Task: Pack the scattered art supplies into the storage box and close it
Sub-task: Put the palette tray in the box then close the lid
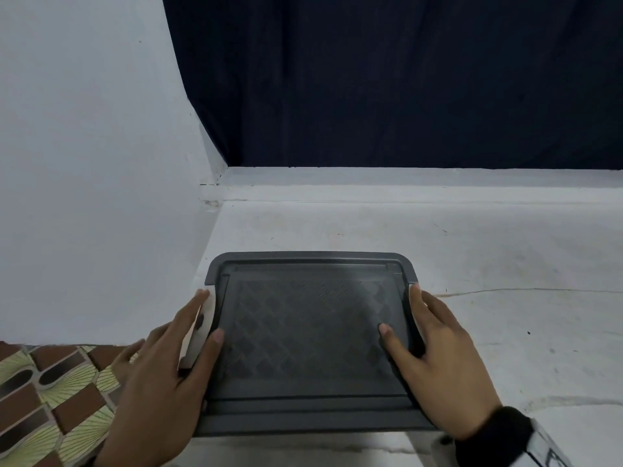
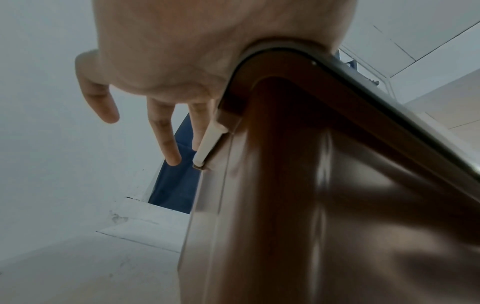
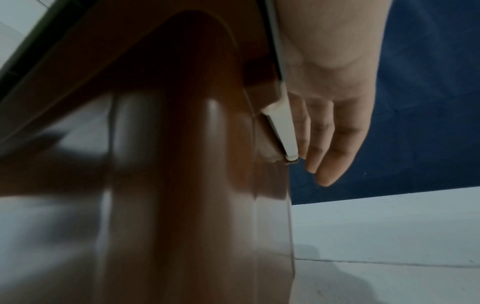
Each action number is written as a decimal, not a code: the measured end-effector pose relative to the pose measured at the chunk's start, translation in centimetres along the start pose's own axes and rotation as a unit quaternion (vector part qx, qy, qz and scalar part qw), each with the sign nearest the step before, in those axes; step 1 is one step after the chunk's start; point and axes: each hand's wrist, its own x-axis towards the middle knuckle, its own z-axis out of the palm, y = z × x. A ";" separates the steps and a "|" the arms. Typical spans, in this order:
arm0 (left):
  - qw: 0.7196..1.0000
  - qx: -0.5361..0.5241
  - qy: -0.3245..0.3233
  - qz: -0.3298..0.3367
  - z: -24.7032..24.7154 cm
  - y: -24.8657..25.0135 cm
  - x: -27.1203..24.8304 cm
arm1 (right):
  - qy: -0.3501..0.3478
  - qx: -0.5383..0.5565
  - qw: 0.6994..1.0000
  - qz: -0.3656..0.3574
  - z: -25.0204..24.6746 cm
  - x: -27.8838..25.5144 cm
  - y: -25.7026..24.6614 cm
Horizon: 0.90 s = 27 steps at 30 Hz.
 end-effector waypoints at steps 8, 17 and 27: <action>0.998 -0.058 0.019 -0.001 2.5 -0.4 9.0 | 0.024 0.038 0.999 0.010 1.4 9.1 0.0; 0.991 -0.115 0.060 -0.033 5.7 0.7 19.5 | 0.013 0.056 0.997 0.052 2.4 20.3 0.4; 0.989 -0.134 0.043 -0.041 8.2 0.4 28.9 | 0.005 0.075 0.993 0.087 3.9 28.0 0.6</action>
